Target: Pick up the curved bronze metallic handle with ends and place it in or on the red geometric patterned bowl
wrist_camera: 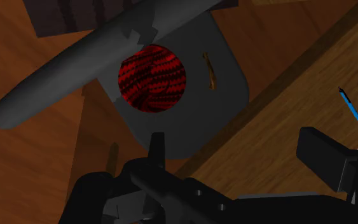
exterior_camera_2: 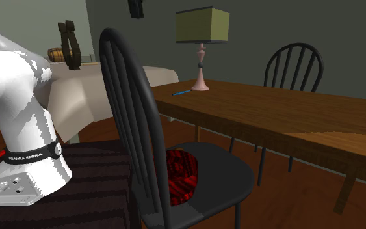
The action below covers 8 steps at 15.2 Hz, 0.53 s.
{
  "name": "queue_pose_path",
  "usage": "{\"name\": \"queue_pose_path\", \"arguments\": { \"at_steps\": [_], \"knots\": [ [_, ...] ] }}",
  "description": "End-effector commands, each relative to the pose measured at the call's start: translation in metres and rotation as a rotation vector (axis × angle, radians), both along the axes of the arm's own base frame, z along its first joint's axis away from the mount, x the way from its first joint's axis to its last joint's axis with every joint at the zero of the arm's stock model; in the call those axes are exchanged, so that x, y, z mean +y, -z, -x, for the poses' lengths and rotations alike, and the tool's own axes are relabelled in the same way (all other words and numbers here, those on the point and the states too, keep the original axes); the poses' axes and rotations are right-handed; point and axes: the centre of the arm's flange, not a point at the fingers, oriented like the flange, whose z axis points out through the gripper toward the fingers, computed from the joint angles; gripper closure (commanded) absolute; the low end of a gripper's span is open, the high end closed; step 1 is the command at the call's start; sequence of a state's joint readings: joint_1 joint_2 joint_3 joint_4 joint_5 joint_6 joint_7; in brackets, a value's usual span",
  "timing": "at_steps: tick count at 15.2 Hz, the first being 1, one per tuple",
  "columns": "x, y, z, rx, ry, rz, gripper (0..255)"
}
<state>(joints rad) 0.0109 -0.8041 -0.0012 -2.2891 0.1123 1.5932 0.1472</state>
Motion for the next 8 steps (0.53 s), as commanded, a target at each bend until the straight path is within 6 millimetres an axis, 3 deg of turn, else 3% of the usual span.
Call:
{"name": "queue_pose_path", "arguments": {
  "at_steps": [1,8],
  "knots": [
    [0.0,0.0,0.0,0.0,0.0,0.0,0],
    [0.037,0.083,-0.025,0.011,-0.033,0.035,0]
  ]
}}
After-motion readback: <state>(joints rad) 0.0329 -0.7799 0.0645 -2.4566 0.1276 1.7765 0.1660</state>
